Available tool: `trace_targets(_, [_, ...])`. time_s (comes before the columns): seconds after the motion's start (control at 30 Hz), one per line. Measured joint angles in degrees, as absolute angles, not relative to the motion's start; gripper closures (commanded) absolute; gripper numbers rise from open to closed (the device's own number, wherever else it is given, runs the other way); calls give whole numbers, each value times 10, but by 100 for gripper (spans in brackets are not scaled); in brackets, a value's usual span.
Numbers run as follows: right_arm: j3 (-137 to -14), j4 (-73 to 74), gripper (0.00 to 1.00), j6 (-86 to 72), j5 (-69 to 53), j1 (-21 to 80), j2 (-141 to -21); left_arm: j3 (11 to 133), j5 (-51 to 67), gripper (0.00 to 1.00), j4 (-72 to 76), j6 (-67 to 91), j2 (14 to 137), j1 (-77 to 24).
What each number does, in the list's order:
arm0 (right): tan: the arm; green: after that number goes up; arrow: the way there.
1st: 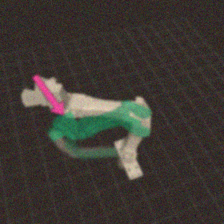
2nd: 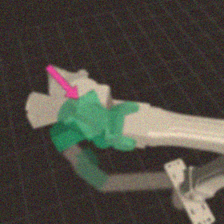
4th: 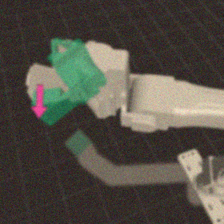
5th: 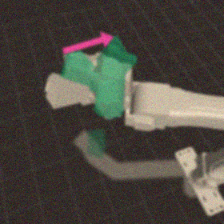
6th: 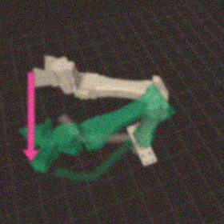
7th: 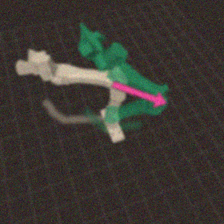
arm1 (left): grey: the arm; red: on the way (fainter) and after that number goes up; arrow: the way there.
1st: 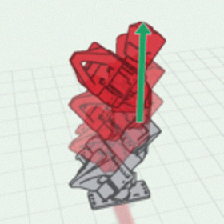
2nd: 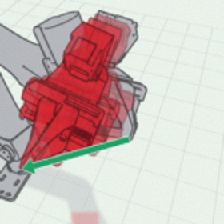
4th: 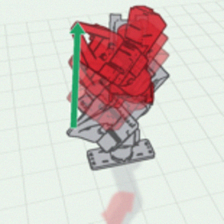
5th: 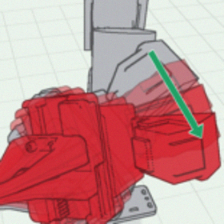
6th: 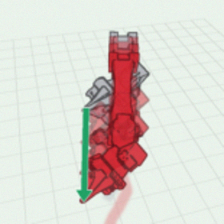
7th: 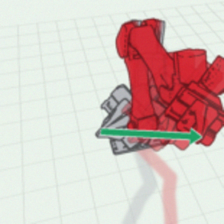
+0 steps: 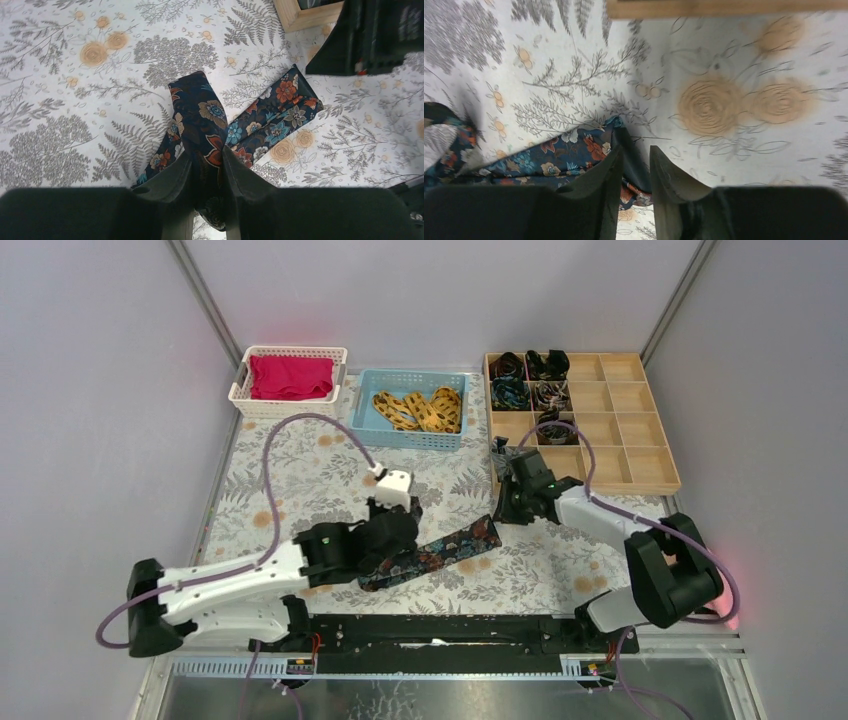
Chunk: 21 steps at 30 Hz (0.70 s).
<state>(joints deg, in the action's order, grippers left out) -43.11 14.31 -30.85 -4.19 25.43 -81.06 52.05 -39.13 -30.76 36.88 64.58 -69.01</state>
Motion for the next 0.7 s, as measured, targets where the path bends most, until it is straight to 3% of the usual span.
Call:
trace_targets(0.13, [-429,126,68,-321,-41,299,-860,496,-392,70,-332,395,579,-690])
trace_targets(0.3, [-437,96,100,-340,-36,337,-895,481,-391,70,-344,409,550,-690])
trace_targets(0.5, [-446,98,100,-360,-9,354,-903,467,-393,70,-348,416,531,-690])
trace_targets(0.7, [-472,220,100,-364,124,359,-878,454,-400,70,-340,413,506,-690])
